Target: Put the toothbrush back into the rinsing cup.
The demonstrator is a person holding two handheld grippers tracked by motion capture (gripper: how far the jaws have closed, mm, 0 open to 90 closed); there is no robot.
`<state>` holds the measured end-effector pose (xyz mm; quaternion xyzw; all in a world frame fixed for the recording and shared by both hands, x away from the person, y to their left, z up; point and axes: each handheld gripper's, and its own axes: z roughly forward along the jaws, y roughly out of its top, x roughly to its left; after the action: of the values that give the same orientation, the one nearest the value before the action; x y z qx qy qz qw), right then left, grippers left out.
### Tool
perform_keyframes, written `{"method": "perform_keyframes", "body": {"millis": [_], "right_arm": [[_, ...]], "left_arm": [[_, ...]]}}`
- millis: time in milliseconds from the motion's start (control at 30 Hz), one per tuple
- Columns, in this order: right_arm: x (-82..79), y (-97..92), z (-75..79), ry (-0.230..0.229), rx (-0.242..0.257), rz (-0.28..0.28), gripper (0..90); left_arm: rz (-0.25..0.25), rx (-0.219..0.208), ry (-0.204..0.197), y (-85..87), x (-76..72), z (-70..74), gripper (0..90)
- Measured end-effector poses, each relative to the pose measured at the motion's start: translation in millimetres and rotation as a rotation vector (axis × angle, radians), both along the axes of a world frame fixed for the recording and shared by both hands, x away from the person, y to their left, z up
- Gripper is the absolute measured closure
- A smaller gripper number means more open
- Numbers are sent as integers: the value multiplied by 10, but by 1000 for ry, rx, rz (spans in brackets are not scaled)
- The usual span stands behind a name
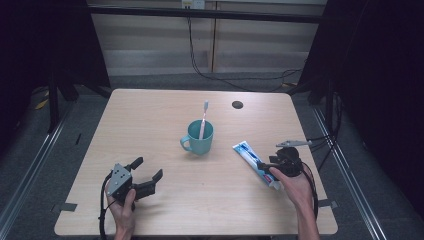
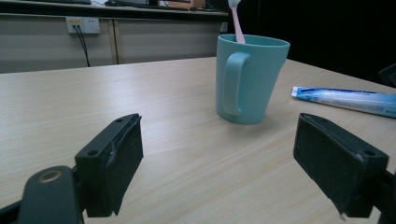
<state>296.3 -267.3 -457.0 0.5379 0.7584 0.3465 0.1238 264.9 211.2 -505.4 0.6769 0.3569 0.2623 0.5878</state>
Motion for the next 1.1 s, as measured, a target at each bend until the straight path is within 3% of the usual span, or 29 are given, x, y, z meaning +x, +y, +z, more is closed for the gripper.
{"method": "perform_keyframes", "body": {"millis": [33,167,333,467,600,767,1100], "right_arm": [[20,5,4,8,-3,4,393],[110,-6,11,44,3,13,410],[211,-14,11,136,-57,21,410],[280,-1,-6,195,-70,45,396],[344,42,-67,247,-135,65,390],[438,91,-132,287,-140,87,393],[584,250,-169,311,-195,121,443]], "left_arm": [[-9,6,-15,12,-12,-1,160],[-18,-48,-61,46,-59,-21,159],[-14,-37,-72,33,-72,-21,158],[-5,-25,-79,32,-75,-20,158],[3,-5,-63,12,-67,-15,158],[5,-25,-70,27,-73,-19,159],[-4,-47,-74,51,-77,-25,159]]}}
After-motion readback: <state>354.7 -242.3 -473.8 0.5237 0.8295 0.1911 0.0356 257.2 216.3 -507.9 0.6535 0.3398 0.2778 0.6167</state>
